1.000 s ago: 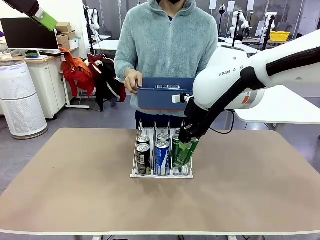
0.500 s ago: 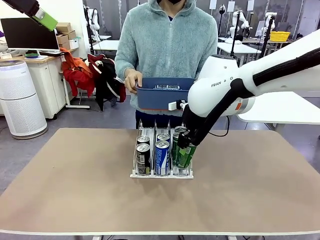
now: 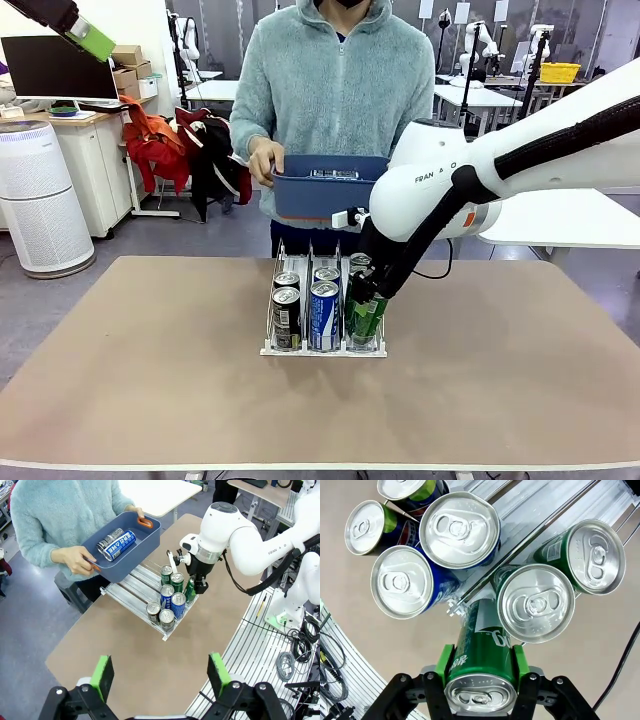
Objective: Fill the beverage cans into the dispenser.
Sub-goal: Place the picked Sprite in the line of the Automatic Can Dispenser with the same cans.
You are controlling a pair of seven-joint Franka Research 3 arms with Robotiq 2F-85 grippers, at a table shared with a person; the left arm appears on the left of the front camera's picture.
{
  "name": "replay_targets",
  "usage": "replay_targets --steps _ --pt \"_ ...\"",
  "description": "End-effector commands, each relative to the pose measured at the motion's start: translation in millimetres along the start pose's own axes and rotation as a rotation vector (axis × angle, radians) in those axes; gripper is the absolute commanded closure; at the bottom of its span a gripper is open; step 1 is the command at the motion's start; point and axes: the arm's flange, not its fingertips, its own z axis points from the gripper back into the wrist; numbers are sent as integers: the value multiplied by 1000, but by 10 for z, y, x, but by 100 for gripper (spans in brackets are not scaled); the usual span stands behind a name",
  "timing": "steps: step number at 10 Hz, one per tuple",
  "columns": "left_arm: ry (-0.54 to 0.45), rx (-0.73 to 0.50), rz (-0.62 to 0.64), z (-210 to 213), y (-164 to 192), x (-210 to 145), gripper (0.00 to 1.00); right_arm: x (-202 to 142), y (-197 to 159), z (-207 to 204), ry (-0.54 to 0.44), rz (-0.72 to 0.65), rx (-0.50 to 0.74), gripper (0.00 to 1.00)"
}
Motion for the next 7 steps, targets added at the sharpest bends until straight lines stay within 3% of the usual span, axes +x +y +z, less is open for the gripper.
replay_targets --steps 1,2,3,4,5,6,7 --pt "2 3 -8 -12 6 -23 0 108 -22 -7 -13 13 -25 42" --pt "2 3 -8 -12 6 -23 0 109 -27 3 15 8 6 42" --pt "2 3 -8 -12 6 -23 0 104 -31 13 21 18 7 22" --pt "2 3 -8 -12 6 -23 0 101 -32 26 27 20 8 22" --pt "2 3 -8 -12 6 -23 0 108 -35 42 25 21 5 3" --pt "2 3 -8 -12 6 -23 0 109 -32 72 19 18 3 21" --pt "2 3 -8 -12 6 -23 0 93 -34 120 14 10 -2 0"
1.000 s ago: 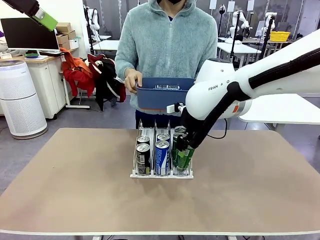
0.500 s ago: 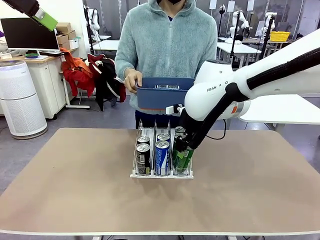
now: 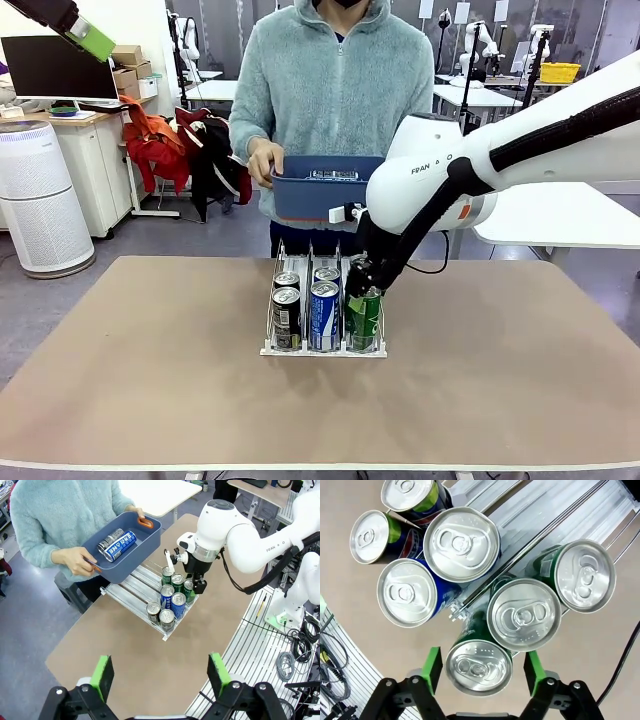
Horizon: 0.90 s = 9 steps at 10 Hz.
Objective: Fill the beverage cans into the dispenser.
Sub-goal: Place the picked Sprite in the line of the Automatic Can Dispenser with the same cans, then pick up the Pepsi coke handed by the human.
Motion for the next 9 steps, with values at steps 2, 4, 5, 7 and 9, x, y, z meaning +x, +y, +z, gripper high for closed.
replay_targets --steps 2,4,5,7,9 --pt "2 3 -8 -12 6 -23 0 -80 -49 190 -5 -8 -12 0" --pt "2 3 -8 -12 6 -23 0 -149 -52 283 -16 -42 7 0" --pt "2 3 -8 -12 6 -23 0 -21 -44 179 -20 -11 -13 0" --pt "2 3 -8 -12 6 -23 0 -21 -44 179 -20 -11 -13 0" --pt "2 3 -8 -12 6 -23 0 -21 -44 179 -20 -11 -13 0"
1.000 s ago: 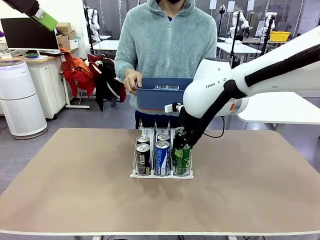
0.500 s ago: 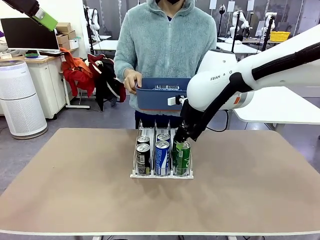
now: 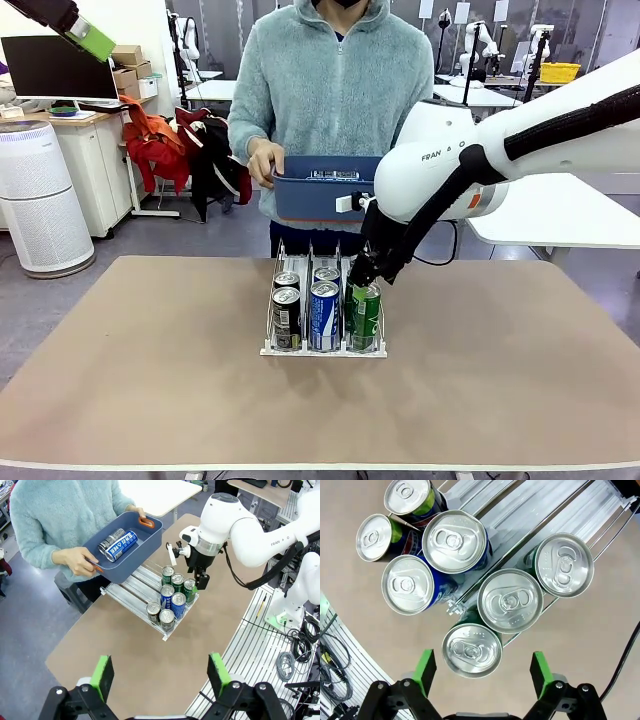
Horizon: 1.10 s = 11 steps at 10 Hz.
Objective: Fill the beverage cans into the dispenser.
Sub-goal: Pick up the Pepsi coke handed by the human.
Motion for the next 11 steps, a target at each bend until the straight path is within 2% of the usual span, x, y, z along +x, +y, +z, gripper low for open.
replay_targets --steps 1,6,7,9,11 --pt "2 3 -8 -13 6 -23 0 0 0 4 -1 0 0 0" --pt "2 3 -8 -13 6 -23 0 -92 -211 1196 -130 200 98 0" --pt "2 3 -8 -13 6 -23 0 -128 -297 1509 -141 218 111 0" --pt "2 3 -8 -13 6 -23 0 -290 -320 2115 -266 230 102 0" --pt "2 3 -8 -13 6 -23 0 -488 -361 2642 -343 208 122 0"
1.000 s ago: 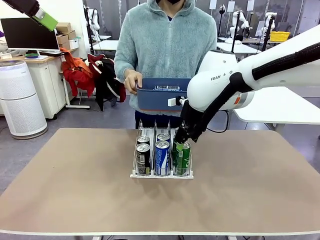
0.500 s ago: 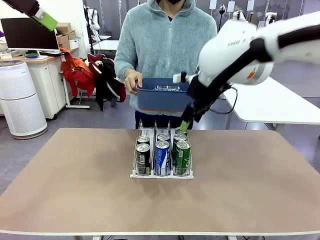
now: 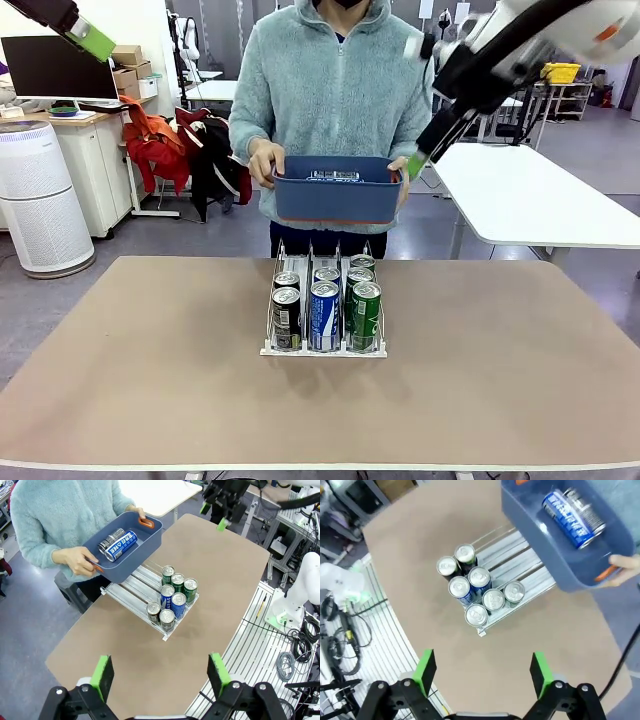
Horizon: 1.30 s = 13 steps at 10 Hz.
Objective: Fill the beverage cans into the dispenser.
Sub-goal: Pick up the Pepsi coke handed by the human.
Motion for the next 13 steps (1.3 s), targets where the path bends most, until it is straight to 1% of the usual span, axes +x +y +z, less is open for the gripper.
replay_targets --steps 1,2,4,6,7,9,10,13 --pt "2 2 -9 -13 5 -22 0 -136 102 264 -74 -26 18 0" --pt "2 2 -9 -13 5 -22 0 -188 159 481 -79 -35 11 0" --pt "2 2 -9 -13 5 -22 0 -276 246 861 -78 -78 37 0" --pt "2 2 -9 -13 5 -22 0 -339 318 1193 -101 -86 -3 0" --pt "2 2 -9 -13 5 -22 0 -415 362 1355 -113 -84 -55 0" --pt "2 2 -9 -13 5 -22 0 -536 337 1567 -130 -96 -96 0" --pt "2 2 -9 -13 5 -22 0 -610 265 1659 -142 -129 -109 0" --pt "2 2 -9 -13 5 -22 0 -807 130 1843 -206 -155 -129 0"
